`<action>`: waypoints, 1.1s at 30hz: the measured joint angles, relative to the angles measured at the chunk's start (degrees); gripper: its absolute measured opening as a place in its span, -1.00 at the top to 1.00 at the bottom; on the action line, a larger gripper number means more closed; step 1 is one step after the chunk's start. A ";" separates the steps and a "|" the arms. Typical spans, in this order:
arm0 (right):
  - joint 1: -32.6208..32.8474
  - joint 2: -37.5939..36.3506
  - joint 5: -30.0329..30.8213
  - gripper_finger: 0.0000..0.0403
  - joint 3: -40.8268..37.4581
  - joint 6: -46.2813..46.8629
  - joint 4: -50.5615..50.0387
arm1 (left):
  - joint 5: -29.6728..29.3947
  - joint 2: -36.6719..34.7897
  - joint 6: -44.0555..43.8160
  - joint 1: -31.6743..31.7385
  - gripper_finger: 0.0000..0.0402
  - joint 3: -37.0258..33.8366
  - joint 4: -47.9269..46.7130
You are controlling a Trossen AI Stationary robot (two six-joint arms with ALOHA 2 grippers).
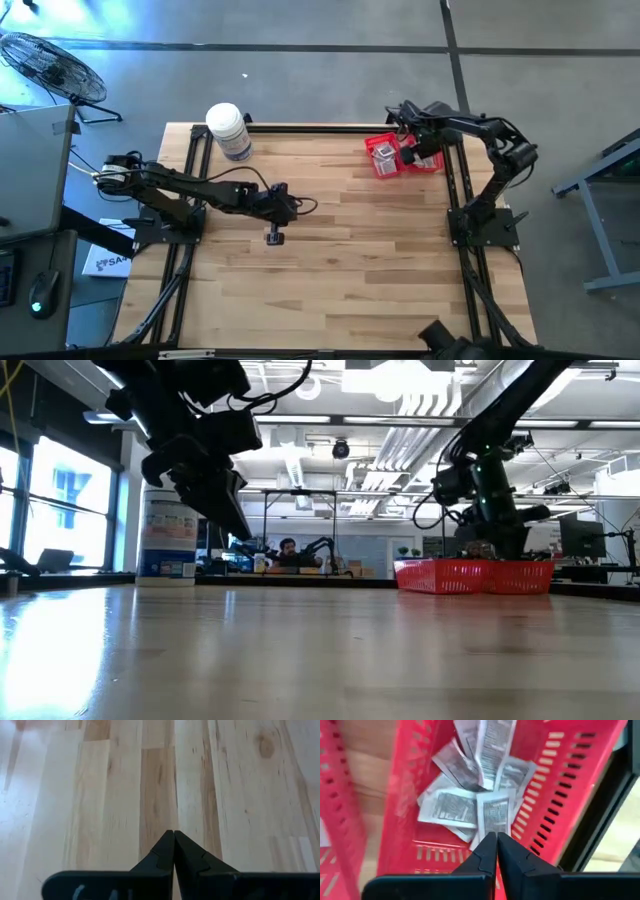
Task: Pick & Place First Aid Supplies
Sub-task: Return to Home Position
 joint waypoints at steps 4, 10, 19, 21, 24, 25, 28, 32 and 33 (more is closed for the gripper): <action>0.03 0.00 2.36 0.92 1.05 -0.20 0.16 | -0.20 0.00 -0.63 -0.02 1.00 0.00 -0.11; 1.62 -0.93 4.09 0.81 1.88 -5.62 -0.92 | 2.95 -2.28 -0.37 0.00 1.00 -0.04 -3.46; 10.09 -15.16 -0.33 0.98 -2.38 -13.83 0.40 | 5.80 -13.06 2.24 0.04 1.00 -5.33 0.24; 13.02 -20.37 -4.15 0.98 -6.37 -15.52 6.69 | 5.36 -16.29 2.36 0.49 1.00 -8.20 2.96; 17.55 -27.94 -13.40 0.96 -13.76 -16.26 19.19 | 5.23 -20.77 2.37 2.09 1.00 -11.13 5.70; 19.10 -30.32 -17.33 0.96 -16.30 -16.34 23.24 | 5.48 -22.25 2.36 2.77 1.00 -11.94 6.07; 23.84 -37.42 -30.40 0.99 -23.22 -16.57 34.56 | 6.55 -27.03 2.05 4.35 1.00 -14.10 8.22; 29.56 -47.61 -37.63 0.99 -28.54 -13.60 45.85 | 7.54 -33.57 0.12 6.23 1.00 -17.83 12.51; 30.55 -50.31 -37.55 0.99 -29.17 -13.37 47.34 | 7.56 -35.21 -0.45 6.60 1.00 -18.83 13.53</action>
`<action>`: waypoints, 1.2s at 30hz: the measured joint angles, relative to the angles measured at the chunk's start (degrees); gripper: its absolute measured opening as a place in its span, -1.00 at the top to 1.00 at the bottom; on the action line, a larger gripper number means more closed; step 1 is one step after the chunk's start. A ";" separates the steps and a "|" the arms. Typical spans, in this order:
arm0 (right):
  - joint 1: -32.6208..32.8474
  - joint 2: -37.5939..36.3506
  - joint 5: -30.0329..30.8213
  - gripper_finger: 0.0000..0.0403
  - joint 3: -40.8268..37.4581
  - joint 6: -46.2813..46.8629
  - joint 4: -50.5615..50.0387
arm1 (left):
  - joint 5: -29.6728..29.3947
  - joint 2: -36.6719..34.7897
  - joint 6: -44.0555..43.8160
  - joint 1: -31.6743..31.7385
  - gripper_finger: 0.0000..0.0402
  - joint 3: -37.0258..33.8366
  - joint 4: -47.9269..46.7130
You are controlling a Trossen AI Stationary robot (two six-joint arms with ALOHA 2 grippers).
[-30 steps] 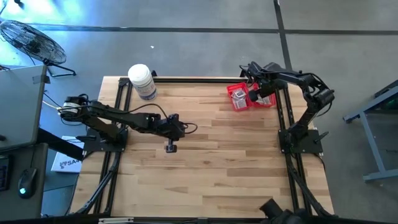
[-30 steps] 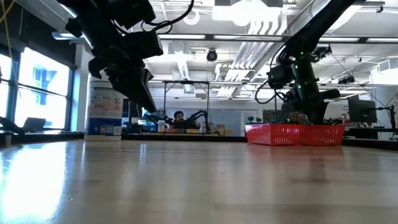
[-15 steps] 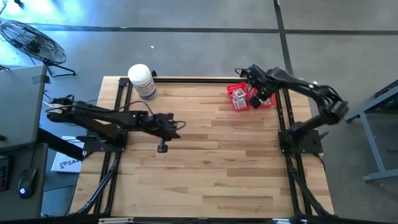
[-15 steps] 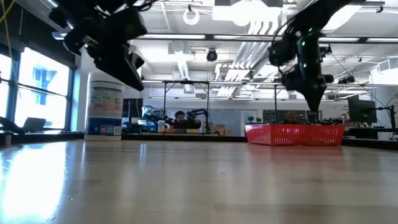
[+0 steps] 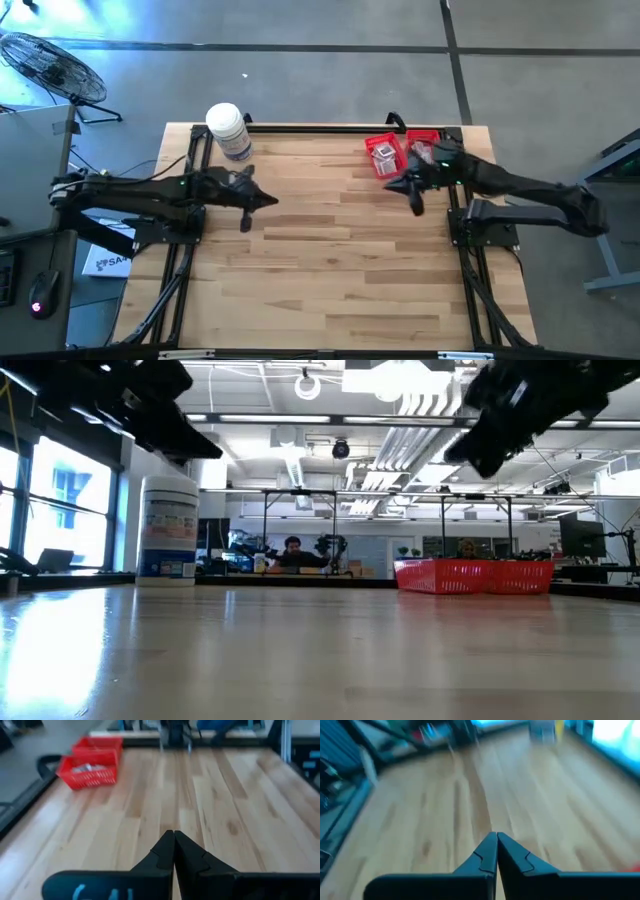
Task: Pick & Place First Aid Supplies
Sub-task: Return to Home Position
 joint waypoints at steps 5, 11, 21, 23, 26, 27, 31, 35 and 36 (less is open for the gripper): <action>3.77 -13.17 2.97 0.99 -3.61 -0.36 5.62 | -0.23 -6.67 -0.68 1.05 1.00 -3.80 1.99; 11.59 -25.53 13.37 0.99 -11.76 3.17 13.11 | -0.24 -9.53 -1.93 0.90 1.00 -4.30 1.70; 25.05 -41.20 21.21 0.99 -18.16 0.71 13.04 | -1.29 -9.51 -1.81 0.90 1.00 -4.32 1.08; 26.63 -43.57 23.56 1.00 -20.28 -0.64 12.69 | -2.05 -9.47 -1.71 0.90 1.00 -4.32 0.70; 28.22 -46.51 26.52 0.99 -23.58 -0.52 12.88 | -3.79 -9.40 -1.69 0.90 1.00 -4.34 -0.89; 28.56 -46.89 26.73 0.99 -24.61 -0.34 13.14 | -4.40 -9.40 -1.70 0.90 1.00 -4.32 -1.38; 29.71 -46.30 26.50 1.00 -28.04 0.21 14.79 | -6.38 -9.32 -1.70 0.91 1.00 -4.34 -4.08; 30.38 -46.27 26.45 0.98 -30.93 1.46 15.10 | -6.48 -9.29 -1.71 0.90 1.00 -4.34 -5.42; 30.44 -46.28 26.44 0.98 -31.83 2.00 15.96 | -6.49 -9.29 -1.71 0.90 1.00 -4.34 -5.56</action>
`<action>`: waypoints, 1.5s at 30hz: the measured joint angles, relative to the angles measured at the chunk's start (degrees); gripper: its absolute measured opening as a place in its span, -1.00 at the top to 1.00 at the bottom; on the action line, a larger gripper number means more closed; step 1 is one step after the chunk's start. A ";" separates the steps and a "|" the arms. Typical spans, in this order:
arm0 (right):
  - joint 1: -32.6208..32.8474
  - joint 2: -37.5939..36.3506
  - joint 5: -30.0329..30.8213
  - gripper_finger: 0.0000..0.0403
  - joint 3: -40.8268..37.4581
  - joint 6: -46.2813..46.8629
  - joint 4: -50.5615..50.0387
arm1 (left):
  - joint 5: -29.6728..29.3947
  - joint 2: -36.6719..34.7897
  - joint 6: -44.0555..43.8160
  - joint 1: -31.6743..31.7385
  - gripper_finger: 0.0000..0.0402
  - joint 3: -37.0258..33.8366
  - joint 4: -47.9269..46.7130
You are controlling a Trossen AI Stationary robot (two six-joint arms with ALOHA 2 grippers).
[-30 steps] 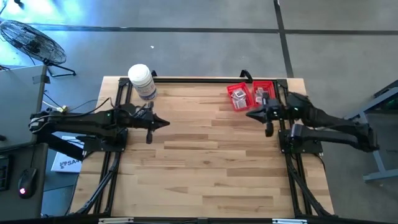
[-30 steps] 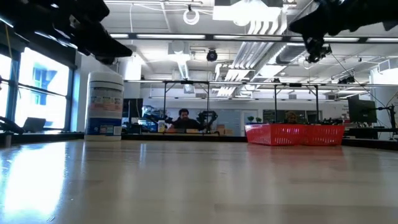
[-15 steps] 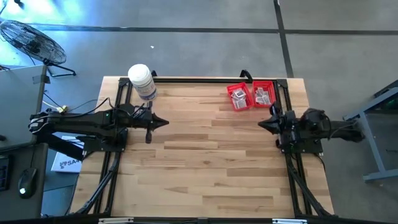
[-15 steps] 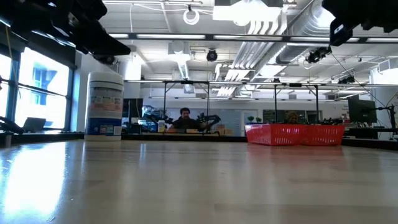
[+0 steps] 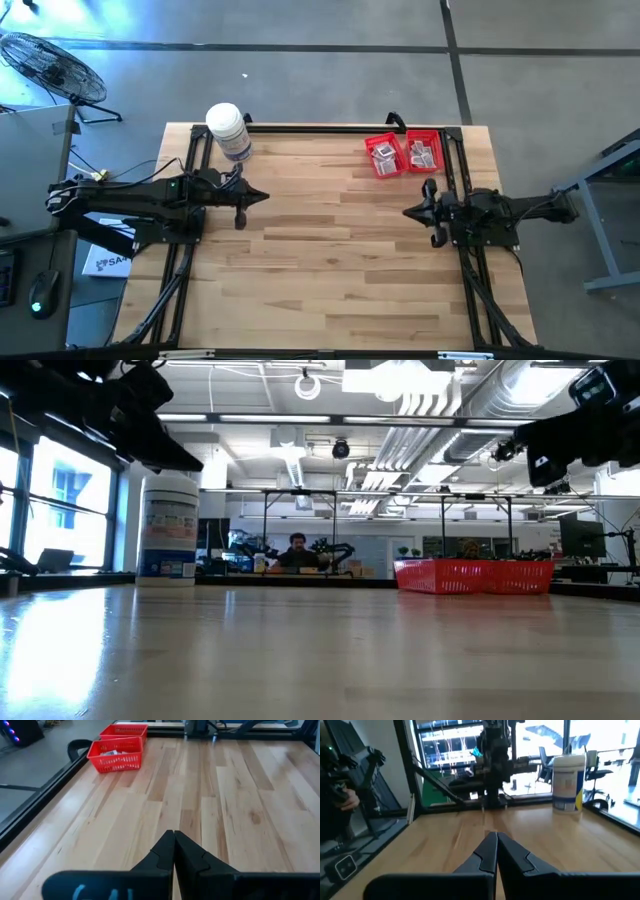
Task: Pick & Place First Aid Supplies
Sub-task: Return to Home Position
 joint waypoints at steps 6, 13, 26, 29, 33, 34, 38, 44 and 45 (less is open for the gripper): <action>0.00 0.37 -0.40 0.99 -0.29 4.92 -0.24 | -0.17 0.00 0.01 0.00 1.00 0.00 0.58; -0.02 0.39 -0.44 0.95 -0.29 4.01 -0.40 | -0.15 0.00 0.00 0.00 1.00 0.00 1.16; -0.02 0.40 -0.48 0.97 -0.29 2.58 -0.56 | -5.76 0.02 0.27 0.02 1.00 0.00 1.66; -0.02 0.40 -0.48 0.96 -0.29 2.58 -0.58 | -4.63 0.00 0.35 0.00 1.00 -0.05 1.79; -0.02 0.40 -0.48 0.95 -0.29 2.58 -0.60 | -2.70 -0.25 -0.47 0.00 1.00 -3.86 8.86; -0.02 0.40 -0.46 0.96 -0.27 2.58 -0.60 | -2.67 -0.64 -0.46 0.02 1.00 -4.98 10.03; -0.02 0.40 -0.46 0.97 -0.29 2.58 -0.61 | -7.81 -4.38 2.70 0.04 1.00 -7.33 11.09; -0.04 0.40 -0.46 0.97 -0.29 2.58 -0.63 | -0.78 -11.59 3.33 0.04 1.00 -7.67 10.60; -0.04 0.40 -0.45 0.96 -0.29 2.58 -0.63 | 1.50 -12.34 3.08 0.04 1.00 -8.15 10.94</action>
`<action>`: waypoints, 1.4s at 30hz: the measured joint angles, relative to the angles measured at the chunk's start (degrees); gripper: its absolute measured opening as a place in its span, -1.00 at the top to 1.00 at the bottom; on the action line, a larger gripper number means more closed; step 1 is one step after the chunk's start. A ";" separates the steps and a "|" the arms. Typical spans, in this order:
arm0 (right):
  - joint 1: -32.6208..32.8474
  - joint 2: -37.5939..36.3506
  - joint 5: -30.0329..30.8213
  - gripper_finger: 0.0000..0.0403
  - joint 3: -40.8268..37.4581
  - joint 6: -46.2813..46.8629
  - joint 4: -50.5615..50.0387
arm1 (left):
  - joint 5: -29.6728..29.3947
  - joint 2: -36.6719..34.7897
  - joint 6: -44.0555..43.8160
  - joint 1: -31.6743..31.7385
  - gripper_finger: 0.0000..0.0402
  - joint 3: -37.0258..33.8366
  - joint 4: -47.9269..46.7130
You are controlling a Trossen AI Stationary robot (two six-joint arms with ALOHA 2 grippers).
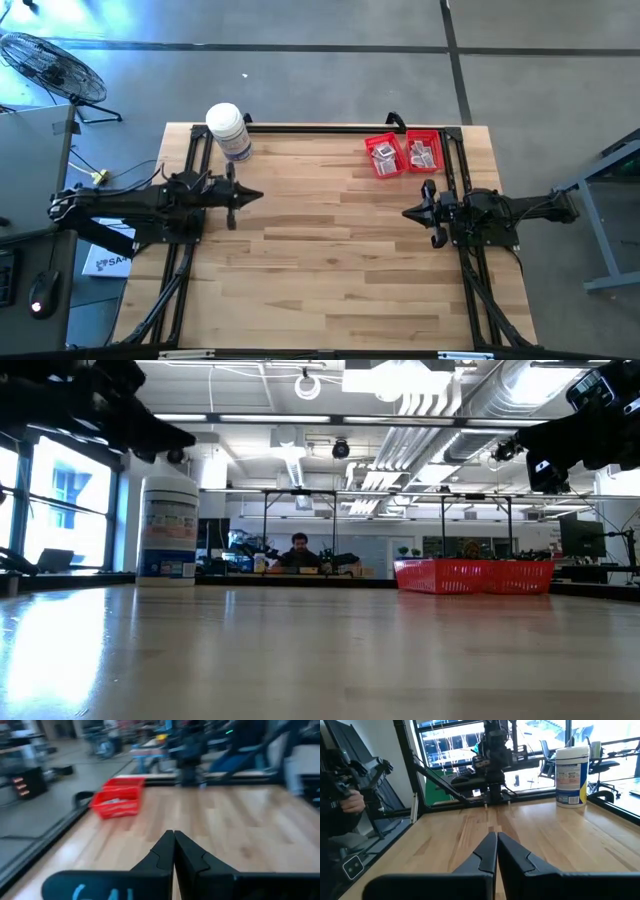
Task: Pick & Place First Aid Supplies
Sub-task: Return to Home Position
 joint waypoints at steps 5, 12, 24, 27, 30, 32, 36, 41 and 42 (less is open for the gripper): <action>0.00 0.00 0.01 0.96 0.01 0.01 -0.01 | 4.01 -2.70 -1.93 -0.02 1.00 -2.10 2.27; 0.00 0.00 0.01 0.96 0.00 0.01 -0.02 | 5.39 -4.62 -4.34 -0.02 1.00 -9.17 13.39; 0.00 0.09 0.05 0.98 0.00 0.01 0.20 | 6.68 -5.71 -6.06 -0.04 1.00 -11.83 6.43; 0.00 0.09 0.05 0.98 0.00 0.01 0.22 | 6.28 -5.67 -6.87 -0.04 1.00 -11.85 1.86; 0.00 0.09 0.05 0.99 0.00 0.01 0.24 | 6.45 -5.67 -8.75 -0.04 1.00 -11.85 -2.20; 0.00 0.09 0.05 0.99 0.00 0.01 0.26 | 6.46 -5.67 -9.07 -0.04 1.00 -11.89 -4.61; 0.00 0.09 0.05 0.97 0.00 0.01 0.28 | 6.05 -5.62 -9.10 -0.04 1.00 -11.88 -6.43; 0.00 0.09 0.05 0.97 0.00 0.01 0.31 | 5.81 -5.67 -9.10 -0.04 1.00 -11.87 -6.51; 0.00 0.09 0.05 0.97 0.00 0.01 0.31 | 5.78 -5.67 -9.10 -0.04 1.00 -11.87 -6.52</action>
